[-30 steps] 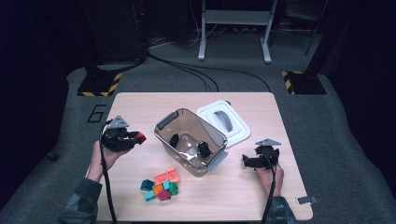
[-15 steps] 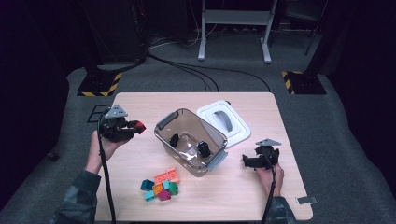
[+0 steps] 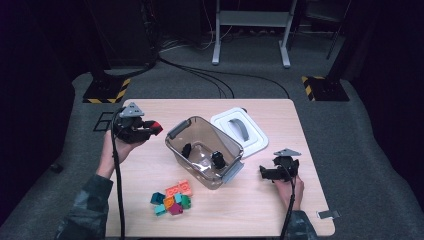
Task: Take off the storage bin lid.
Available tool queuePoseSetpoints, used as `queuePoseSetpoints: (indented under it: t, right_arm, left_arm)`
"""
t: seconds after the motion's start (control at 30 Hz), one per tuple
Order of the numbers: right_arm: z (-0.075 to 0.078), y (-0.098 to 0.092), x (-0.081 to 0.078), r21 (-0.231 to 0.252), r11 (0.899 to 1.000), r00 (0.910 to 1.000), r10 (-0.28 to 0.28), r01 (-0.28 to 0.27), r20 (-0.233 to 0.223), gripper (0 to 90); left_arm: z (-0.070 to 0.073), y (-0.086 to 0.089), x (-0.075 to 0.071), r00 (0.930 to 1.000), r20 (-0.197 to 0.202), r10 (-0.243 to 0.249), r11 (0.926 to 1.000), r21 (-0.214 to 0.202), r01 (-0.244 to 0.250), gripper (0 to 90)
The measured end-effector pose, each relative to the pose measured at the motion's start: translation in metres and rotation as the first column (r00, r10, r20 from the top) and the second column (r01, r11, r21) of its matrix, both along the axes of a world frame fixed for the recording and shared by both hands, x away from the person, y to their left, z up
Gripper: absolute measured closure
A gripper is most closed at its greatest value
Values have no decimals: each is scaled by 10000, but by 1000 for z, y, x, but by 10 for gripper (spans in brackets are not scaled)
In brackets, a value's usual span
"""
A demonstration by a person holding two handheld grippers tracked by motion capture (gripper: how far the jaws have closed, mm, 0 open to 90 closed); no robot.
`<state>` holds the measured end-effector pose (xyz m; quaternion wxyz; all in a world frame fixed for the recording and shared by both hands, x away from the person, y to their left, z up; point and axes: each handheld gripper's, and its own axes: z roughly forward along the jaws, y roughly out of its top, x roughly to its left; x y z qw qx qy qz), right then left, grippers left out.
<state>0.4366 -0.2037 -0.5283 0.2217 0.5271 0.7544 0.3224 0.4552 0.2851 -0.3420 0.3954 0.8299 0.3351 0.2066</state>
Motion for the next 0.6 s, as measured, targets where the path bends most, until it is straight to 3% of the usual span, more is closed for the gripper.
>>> queuePoseSetpoints:
  t: [0.23, 0.6]
  right_arm:
    - [0, 0, 0, -1, 10000, 10000, 0, 0, 1, 16]
    - [0, 0, 0, 1, 10000, 10000, -1, 1, -1, 16]
  left_arm:
    - [2, -15, 5, 9994, -19, -333, 9994, 24, 333, 670]
    - [-11, -36, 9, 9956, -457, -816, 9965, 144, 823, 670]
